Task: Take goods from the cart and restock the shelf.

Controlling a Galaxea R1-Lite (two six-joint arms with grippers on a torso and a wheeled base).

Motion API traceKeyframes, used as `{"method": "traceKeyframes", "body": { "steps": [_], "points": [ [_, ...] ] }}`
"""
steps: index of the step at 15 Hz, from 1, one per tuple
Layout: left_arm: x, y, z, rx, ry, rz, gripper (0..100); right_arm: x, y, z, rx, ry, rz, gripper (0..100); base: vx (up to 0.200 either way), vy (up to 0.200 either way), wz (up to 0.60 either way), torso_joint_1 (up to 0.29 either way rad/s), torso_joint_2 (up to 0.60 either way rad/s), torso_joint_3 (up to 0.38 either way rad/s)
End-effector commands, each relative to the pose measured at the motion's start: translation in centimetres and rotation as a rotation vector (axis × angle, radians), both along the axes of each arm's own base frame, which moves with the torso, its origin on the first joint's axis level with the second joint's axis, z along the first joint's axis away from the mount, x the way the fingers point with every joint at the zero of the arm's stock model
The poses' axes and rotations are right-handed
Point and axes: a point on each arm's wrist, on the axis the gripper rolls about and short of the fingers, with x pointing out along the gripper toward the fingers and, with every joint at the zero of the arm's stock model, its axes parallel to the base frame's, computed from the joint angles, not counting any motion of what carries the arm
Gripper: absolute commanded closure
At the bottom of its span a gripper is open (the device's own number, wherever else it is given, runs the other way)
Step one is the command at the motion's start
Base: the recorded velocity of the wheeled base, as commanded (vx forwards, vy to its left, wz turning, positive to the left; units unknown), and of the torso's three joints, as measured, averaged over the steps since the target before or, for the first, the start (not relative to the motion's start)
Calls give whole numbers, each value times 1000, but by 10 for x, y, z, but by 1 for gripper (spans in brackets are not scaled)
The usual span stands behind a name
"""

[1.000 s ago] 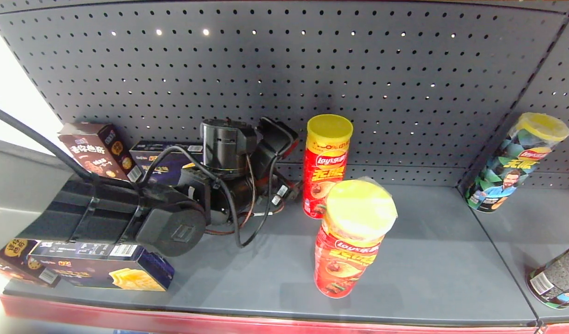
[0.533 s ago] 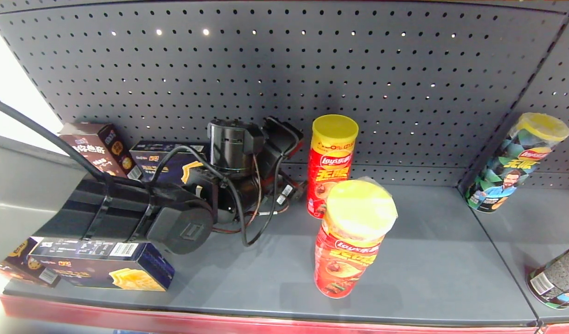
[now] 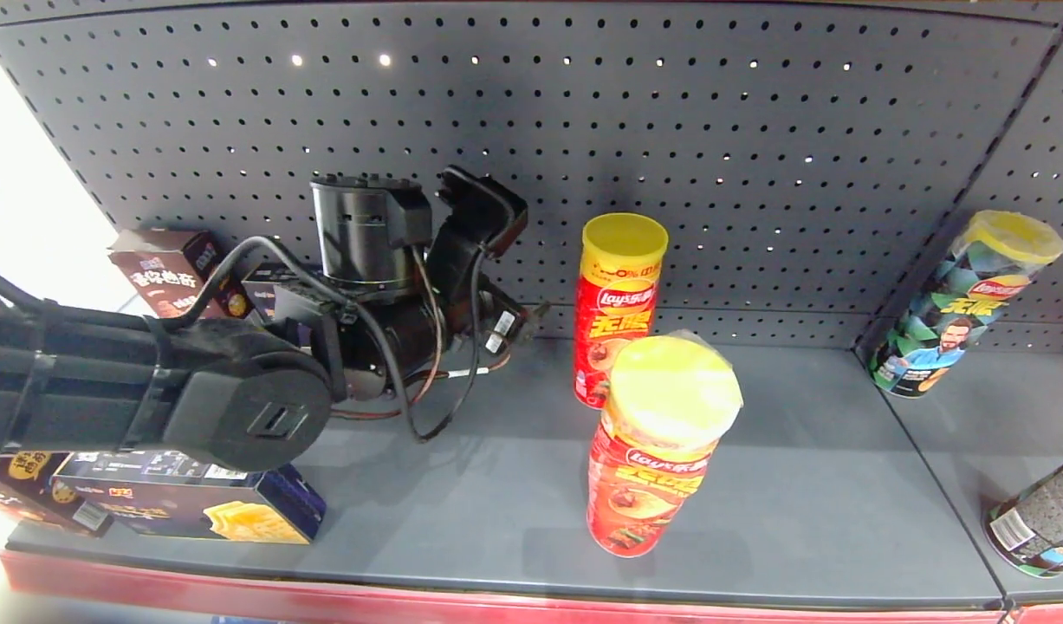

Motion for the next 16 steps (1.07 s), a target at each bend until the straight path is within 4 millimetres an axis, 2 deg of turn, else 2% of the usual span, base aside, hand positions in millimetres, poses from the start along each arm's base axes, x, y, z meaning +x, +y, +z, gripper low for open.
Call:
{"method": "traceKeyframes", "body": {
  "steps": [1,3,8,9,10,11,14,16],
  "points": [
    [-37,29,12,-6,-10,15,0,0,0,0,0,-2,1,0,0,0,0,0,0,0],
    [-56,38,7,-6,-9,6,0,0,0,0,0,0,2,0,0,0,0,0,0,0],
    [-57,42,11,-38,-54,16,0,-1,0,3,-2,-17,18,0,0,0,0,0,0,0],
    [-57,42,13,-49,-66,14,0,-8,0,44,41,-110,26,0,0,0,0,0,0,0],
    [-58,43,12,-53,-69,14,0,6,1,102,123,-54,39,0,0,0,0,0,0,0],
    [-57,47,13,-66,-94,26,0,8,3,114,74,-39,174,0,0,0,0,0,0,0],
    [-56,46,12,-74,-105,25,0,27,8,113,-39,74,417,0,0,0,0,0,0,0],
    [-54,50,11,-74,-104,39,0,51,14,132,-85,124,605,0,0,0,0,0,0,0]
  ]
}}
